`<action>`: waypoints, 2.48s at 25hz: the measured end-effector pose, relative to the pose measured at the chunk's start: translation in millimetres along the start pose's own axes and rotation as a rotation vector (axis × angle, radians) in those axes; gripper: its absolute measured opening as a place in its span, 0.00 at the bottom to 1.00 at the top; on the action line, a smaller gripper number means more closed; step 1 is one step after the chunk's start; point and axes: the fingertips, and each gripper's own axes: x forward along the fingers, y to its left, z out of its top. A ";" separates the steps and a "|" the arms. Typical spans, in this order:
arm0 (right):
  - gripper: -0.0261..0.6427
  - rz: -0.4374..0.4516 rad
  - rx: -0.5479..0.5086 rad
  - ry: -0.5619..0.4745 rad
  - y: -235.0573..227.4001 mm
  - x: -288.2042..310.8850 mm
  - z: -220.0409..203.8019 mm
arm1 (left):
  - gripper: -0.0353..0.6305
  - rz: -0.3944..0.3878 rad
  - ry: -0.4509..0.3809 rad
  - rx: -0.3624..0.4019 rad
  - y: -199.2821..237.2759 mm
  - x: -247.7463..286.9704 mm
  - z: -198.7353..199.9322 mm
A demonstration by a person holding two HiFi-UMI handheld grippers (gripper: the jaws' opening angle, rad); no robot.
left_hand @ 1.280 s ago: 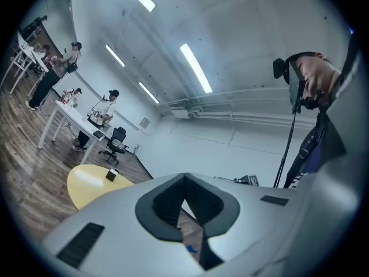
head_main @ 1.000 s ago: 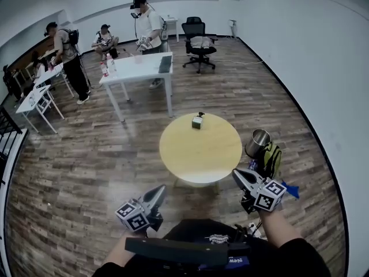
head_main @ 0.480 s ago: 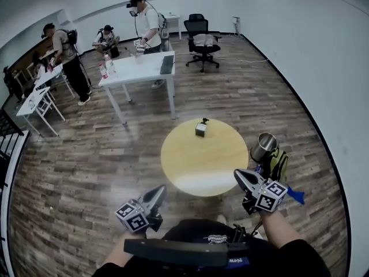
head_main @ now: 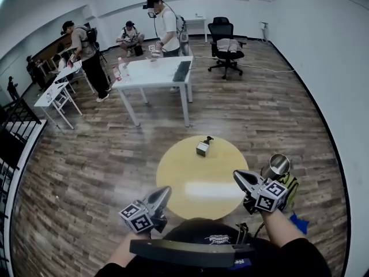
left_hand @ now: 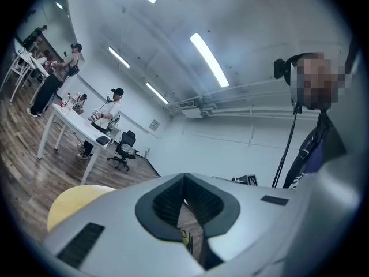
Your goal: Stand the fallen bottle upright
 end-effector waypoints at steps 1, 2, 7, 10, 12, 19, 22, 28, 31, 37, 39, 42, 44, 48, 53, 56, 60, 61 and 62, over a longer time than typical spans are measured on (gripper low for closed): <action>0.08 0.009 0.004 0.001 -13.1 2.0 3.9 | 0.09 0.004 0.002 -0.001 -0.2 14.1 -0.3; 0.08 0.015 0.010 0.001 -24.7 4.3 6.8 | 0.09 0.007 0.008 -0.002 1.1 26.3 -1.5; 0.08 0.017 0.033 0.012 -67.4 26.2 3.6 | 0.09 0.021 0.038 -0.002 36.0 58.7 -5.9; 0.08 -0.005 0.045 0.029 -85.4 46.7 -4.7 | 0.09 0.017 0.043 -0.026 65.9 72.2 -0.5; 0.08 -0.032 0.053 0.035 -93.0 68.9 -7.6 | 0.09 -0.009 0.047 -0.034 87.3 78.0 10.7; 0.08 -0.148 0.100 -0.017 -94.4 158.1 -13.6 | 0.09 -0.098 0.105 -0.063 185.0 63.8 38.6; 0.08 -0.159 0.095 -0.023 -96.1 187.7 -8.5 | 0.09 -0.109 0.126 -0.033 216.4 74.8 53.8; 0.08 -0.084 0.009 0.058 -104.3 194.8 -8.5 | 0.09 -0.088 0.103 -0.034 209.5 107.1 55.7; 0.08 -0.051 -0.006 0.080 -116.5 185.7 -4.7 | 0.09 -0.070 0.082 -0.033 201.0 118.5 47.4; 0.08 -0.022 -0.006 0.081 -142.9 180.2 1.5 | 0.09 -0.030 0.076 -0.022 197.9 136.0 42.6; 0.08 -0.020 -0.006 0.081 -149.9 183.8 0.3 | 0.09 -0.019 0.079 -0.019 205.0 139.4 41.9; 0.08 -0.023 -0.013 0.086 -162.3 195.4 -3.3 | 0.09 -0.004 0.093 -0.019 221.6 145.7 42.1; 0.08 -0.035 -0.008 0.088 -177.6 207.0 -8.1 | 0.09 0.002 0.105 -0.014 239.5 152.8 39.5; 0.08 -0.085 0.049 0.086 -225.4 236.5 -25.8 | 0.09 0.014 0.137 -0.011 282.2 175.6 30.1; 0.08 -0.190 0.223 0.081 -313.9 279.2 -79.8 | 0.09 0.011 0.187 -0.001 346.8 210.5 4.2; 0.08 -0.259 0.325 0.109 -365.9 305.8 -123.7 | 0.09 0.005 0.214 -0.008 380.0 229.7 -8.8; 0.13 -0.283 0.435 0.221 -410.2 343.2 -188.6 | 0.09 0.000 0.217 -0.026 412.6 246.5 -19.5; 0.18 -0.279 0.473 0.244 -417.3 352.7 -203.3 | 0.09 -0.001 0.218 -0.030 419.8 248.6 -22.5; 0.22 -0.282 0.507 0.262 -424.9 361.0 -217.2 | 0.09 0.001 0.219 -0.034 426.7 250.2 -25.1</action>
